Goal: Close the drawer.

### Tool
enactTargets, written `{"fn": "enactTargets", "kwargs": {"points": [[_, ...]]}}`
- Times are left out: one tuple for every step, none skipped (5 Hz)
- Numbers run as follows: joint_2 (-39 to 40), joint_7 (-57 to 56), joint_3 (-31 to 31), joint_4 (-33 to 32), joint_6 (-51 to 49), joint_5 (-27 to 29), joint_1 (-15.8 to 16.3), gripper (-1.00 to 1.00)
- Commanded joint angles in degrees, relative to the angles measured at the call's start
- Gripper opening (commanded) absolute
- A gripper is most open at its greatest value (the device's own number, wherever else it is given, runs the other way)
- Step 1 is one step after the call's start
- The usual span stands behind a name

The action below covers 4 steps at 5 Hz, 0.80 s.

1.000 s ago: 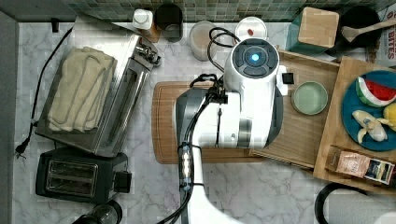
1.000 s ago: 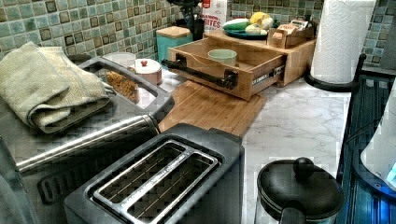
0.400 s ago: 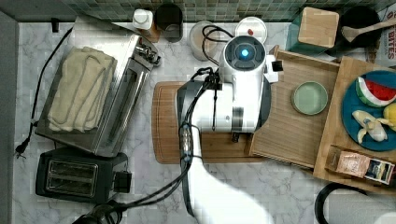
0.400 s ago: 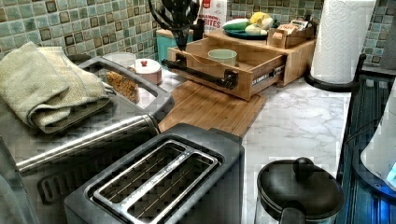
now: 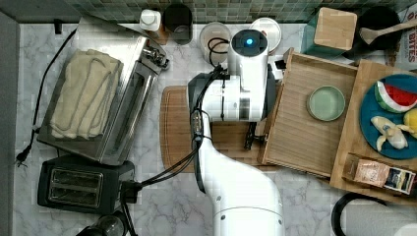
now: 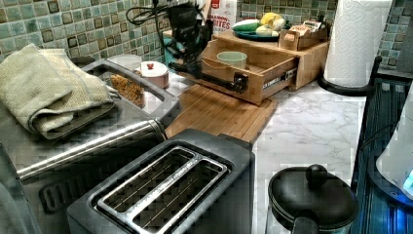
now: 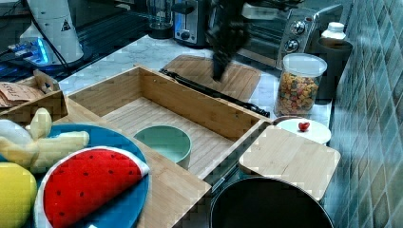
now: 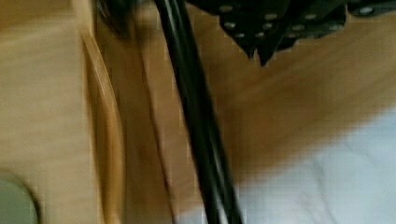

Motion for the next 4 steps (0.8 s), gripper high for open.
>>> {"fn": "enactTargets", "kwargs": {"points": [[-5.6,-3.1,1.6,-0.8,6.8,-1.1,0.3,-1.0],[-5.3,-3.2,1.2,-2.5,10.1,-3.1,0.4,-1.0],[-4.3,-6.5,1.5,-3.2,11.3,-2.9,-0.5,-1.0],[-3.3,-8.2,2.0,-2.6,9.9,-1.7,-1.3,-1.0]]}}
